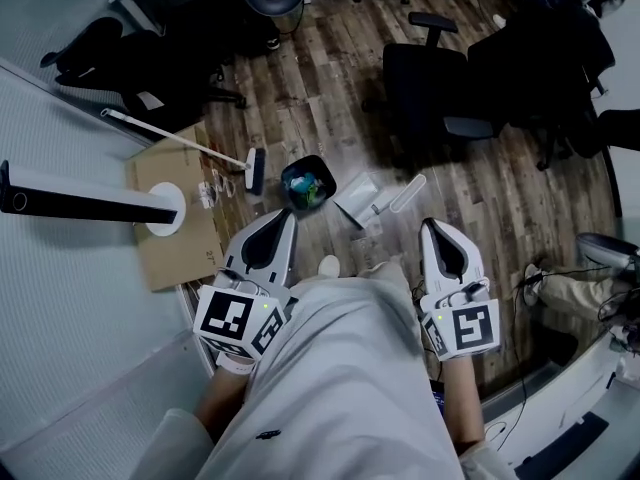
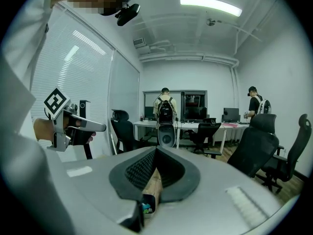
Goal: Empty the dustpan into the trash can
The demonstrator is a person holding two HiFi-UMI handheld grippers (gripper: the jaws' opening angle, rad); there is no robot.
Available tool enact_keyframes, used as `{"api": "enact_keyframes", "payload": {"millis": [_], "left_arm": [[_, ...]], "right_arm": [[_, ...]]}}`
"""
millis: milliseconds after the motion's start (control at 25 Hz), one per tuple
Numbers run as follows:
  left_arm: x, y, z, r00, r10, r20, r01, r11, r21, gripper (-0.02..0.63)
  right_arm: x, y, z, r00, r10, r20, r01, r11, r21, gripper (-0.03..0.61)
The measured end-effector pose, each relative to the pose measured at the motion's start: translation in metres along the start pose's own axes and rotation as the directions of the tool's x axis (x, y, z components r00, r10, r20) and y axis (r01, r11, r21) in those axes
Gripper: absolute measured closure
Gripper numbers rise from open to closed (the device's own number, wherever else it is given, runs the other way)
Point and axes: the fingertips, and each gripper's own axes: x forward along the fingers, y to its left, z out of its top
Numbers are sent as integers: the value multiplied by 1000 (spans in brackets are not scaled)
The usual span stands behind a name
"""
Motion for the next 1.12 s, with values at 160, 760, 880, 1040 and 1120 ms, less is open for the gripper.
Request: {"api": "enact_keyframes", "payload": {"millis": [160, 760, 880, 1040, 1120], "left_arm": [[0, -5, -6, 1000, -9, -28, 8, 1000, -15, 607], [8, -23, -5, 998, -52, -20, 52, 999, -14, 607], [8, -24, -4, 998, -60, -14, 60, 998, -13, 607], [8, -26, -7, 998, -69, -13, 69, 998, -10, 607], [9, -28, -8, 997, -74, -15, 74, 997, -9, 607]], "right_arm": [[-5, 3, -2, 999, 32, -22, -32, 999, -20, 566], [-24, -3, -8, 999, 30, -37, -30, 1000, -1, 566], [-27, -3, -9, 999, 27, -46, -27, 1000, -1, 568], [-34, -8, -13, 999, 0, -47, 1, 1000, 22, 568], [-38, -11, -15, 999, -12, -44, 14, 999, 34, 568]]}}
